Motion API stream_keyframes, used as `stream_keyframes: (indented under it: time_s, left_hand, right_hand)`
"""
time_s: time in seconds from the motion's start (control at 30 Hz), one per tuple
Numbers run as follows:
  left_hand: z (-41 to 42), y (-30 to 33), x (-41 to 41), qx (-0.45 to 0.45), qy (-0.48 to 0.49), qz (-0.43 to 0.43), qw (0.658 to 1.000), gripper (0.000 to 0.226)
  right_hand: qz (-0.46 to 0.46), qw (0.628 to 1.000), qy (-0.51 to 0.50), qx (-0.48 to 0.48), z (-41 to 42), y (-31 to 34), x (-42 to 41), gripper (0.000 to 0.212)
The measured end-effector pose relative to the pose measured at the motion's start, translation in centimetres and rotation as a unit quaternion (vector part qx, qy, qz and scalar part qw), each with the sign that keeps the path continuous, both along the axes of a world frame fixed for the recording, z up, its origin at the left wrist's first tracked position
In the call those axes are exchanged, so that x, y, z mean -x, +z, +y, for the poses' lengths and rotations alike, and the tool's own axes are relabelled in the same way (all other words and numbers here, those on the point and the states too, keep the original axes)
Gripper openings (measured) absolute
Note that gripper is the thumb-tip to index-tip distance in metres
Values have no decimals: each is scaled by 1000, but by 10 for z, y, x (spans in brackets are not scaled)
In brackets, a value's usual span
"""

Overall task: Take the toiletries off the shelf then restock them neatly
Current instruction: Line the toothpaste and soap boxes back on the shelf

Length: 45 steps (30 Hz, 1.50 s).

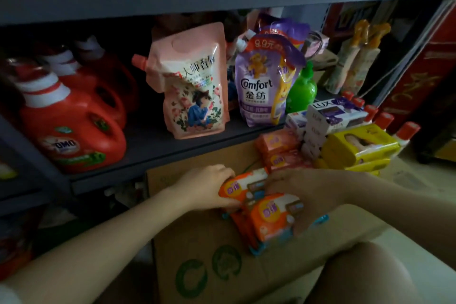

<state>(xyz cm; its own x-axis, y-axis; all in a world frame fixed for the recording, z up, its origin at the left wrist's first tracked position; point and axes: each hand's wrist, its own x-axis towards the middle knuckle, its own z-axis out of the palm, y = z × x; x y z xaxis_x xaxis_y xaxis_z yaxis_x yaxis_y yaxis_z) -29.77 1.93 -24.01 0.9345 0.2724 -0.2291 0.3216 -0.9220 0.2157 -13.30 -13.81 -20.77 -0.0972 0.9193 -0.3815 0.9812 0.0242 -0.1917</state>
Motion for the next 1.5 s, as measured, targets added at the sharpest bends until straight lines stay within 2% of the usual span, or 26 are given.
stream_keyframes:
  time_s: [0.17, 0.27, 0.4, 0.5, 0.6, 0.67, 0.77, 0.83, 0.9, 0.97, 1.1, 1.2, 1.3, 1.4, 1.5]
  left_hand:
    - [-3, -11, -7, 103, 72, 4, 992, 62]
    - [1, -13, -7, 116, 110, 24, 987, 58]
    - [2, -10, -3, 166, 132, 11, 977, 66]
    - [18, 11, 0, 102, 119, -6, 988, 65]
    - [41, 48, 10, -46, 110, -33, 992, 58]
    - [52, 77, 20, -118, 108, -83, 984, 60]
    - [64, 125, 41, -85, 129, -232, 960, 70]
    - [73, 162, 54, -72, 140, -342, 926, 72]
    - [84, 199, 63, -103, 156, -416, 890, 61]
    - [92, 233, 68, -113, 179, -452, 866, 49]
    - [106, 286, 66, -136, 165, -458, 863, 42]
    - [124, 311, 54, -134, 167, -506, 835, 38]
    - [149, 320, 29, -163, 192, -518, 817, 40]
    - [176, 321, 4, -220, 224, -425, 849, 45]
    - [193, 319, -6, -180, 243, -367, 880, 42]
  right_hand:
    - [-48, 999, -15, 5, -3, 8, 6, 79]
    - [-22, 999, -32, -21, 4, 25, 6, 78]
    - [31, 990, -105, -88, 18, 46, 0, 84]
    - [11, 978, -112, -178, 29, 55, -10, 72]
    - [45, 952, -129, -273, 40, 73, -18, 66]
    - [74, 930, -134, -333, 50, 91, -19, 69]
    - [76, 894, -95, -431, 70, 129, -17, 63]
    - [75, 860, -98, -495, 83, 155, -13, 57]
    - [118, 825, -116, -540, 95, 183, -7, 55]
    - [139, 805, -104, -567, 107, 207, -2, 57]
    - [128, 799, -70, -583, 126, 247, 1, 55]
    - [125, 783, -73, -605, 134, 268, -4, 55]
    - [101, 793, -88, -594, 145, 276, -8, 53]
    - [79, 831, -87, -543, 163, 277, -9, 53]
    - [22, 861, -61, -505, 185, 279, -6, 51]
